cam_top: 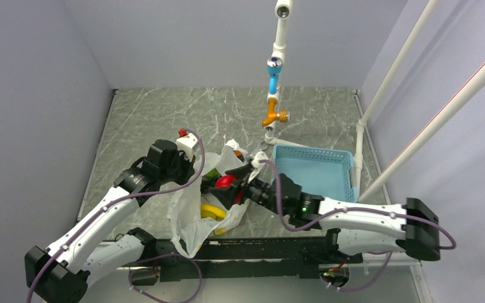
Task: Take the fake fruits out of the plastic bag
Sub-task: Take out the fake fruit from the plastic bag, then place the fake fruit in the bin.
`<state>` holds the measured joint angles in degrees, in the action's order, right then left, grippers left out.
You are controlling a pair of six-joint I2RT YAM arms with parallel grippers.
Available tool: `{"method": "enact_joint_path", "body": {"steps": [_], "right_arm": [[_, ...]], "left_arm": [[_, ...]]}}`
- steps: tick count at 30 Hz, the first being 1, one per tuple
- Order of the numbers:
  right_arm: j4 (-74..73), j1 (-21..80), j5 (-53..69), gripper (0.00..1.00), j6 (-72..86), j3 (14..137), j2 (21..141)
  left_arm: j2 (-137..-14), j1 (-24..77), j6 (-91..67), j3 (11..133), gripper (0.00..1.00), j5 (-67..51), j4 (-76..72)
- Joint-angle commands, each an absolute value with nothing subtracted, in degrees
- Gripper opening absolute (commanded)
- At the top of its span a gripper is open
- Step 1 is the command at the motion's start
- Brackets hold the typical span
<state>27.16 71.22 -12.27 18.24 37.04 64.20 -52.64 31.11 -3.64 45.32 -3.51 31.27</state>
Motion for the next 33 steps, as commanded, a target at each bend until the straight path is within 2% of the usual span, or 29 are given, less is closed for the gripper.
{"method": "enact_joint_path", "body": {"steps": [1,6,10,14,17,19,26,33], "right_arm": [[19.68,70.75,-17.80,0.02,19.95,37.70,53.79],[7.64,70.62,-36.49,0.01,18.67,35.27,40.13],[0.58,70.20,-51.82,0.07,18.94,32.98,31.89],[-10.14,69.42,-66.47,0.07,26.35,33.09,30.01],[-18.99,67.22,-71.65,0.06,36.68,33.16,32.24],[-21.92,64.19,-70.11,0.07,39.78,32.95,34.83],[-17.44,45.12,-48.69,0.04,36.74,34.10,47.97],[-12.40,38.36,-37.64,0.01,39.11,31.62,58.41]], "left_arm": [[-52.20,31.28,-3.51,46.48,0.00,-1.28,31.74],[-51.66,31.29,-3.68,46.50,0.00,-0.68,31.91],[-51.42,31.29,-3.69,46.49,0.00,-0.52,31.93],[-51.78,31.29,-3.70,46.56,0.00,-0.48,32.07],[-51.96,31.27,-3.78,46.66,0.00,-0.28,32.19],[-51.67,31.29,-3.86,46.57,0.00,-0.18,32.22],[-50.58,31.29,-4.04,46.23,0.00,-0.17,32.00],[-50.86,31.37,-3.87,46.32,0.00,-0.18,32.10]]}}
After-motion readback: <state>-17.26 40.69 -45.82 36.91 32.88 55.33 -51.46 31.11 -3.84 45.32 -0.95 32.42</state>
